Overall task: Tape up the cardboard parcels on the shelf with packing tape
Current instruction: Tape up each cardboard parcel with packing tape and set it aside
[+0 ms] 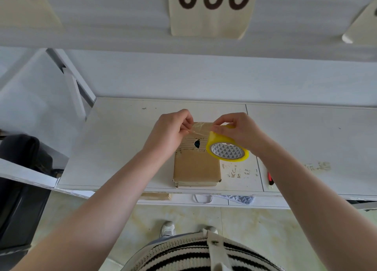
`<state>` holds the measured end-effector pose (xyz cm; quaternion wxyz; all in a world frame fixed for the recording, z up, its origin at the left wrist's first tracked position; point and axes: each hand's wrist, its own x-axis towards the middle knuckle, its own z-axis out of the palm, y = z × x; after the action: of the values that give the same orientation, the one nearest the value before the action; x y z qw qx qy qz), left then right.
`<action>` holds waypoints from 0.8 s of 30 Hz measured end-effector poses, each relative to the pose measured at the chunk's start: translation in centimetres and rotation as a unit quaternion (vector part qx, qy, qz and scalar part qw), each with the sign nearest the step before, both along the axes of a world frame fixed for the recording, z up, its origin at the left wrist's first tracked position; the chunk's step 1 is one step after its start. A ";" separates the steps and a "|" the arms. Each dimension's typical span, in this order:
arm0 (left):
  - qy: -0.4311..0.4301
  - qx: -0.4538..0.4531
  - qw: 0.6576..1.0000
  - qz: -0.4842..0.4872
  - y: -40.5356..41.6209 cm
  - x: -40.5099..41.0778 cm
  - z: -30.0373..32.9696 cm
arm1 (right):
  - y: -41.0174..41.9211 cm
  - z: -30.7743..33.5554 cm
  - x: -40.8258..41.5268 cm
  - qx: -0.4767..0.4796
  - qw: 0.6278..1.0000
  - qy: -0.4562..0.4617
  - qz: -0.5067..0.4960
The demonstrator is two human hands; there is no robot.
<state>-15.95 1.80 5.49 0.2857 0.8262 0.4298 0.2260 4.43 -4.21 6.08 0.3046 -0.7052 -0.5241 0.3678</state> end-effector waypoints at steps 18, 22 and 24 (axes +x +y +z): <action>-0.153 -0.375 0.913 0.053 0.4 0.2 -0.1 | 0.1 0.0 -0.4 -0.006 0.993 -0.105 0.053; -0.165 -0.309 0.931 0.100 0.3 0.5 -0.7 | 0.1 0.1 -0.6 -0.007 0.993 -0.104 0.048; -0.168 -0.277 0.939 0.116 0.5 0.2 -0.9 | 0.0 0.0 -0.7 -0.004 0.994 -0.103 0.045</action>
<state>-15.70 2.26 4.63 0.5430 0.6089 0.5139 0.2652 3.71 -4.18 6.11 0.2294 -0.7159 -0.5826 0.3088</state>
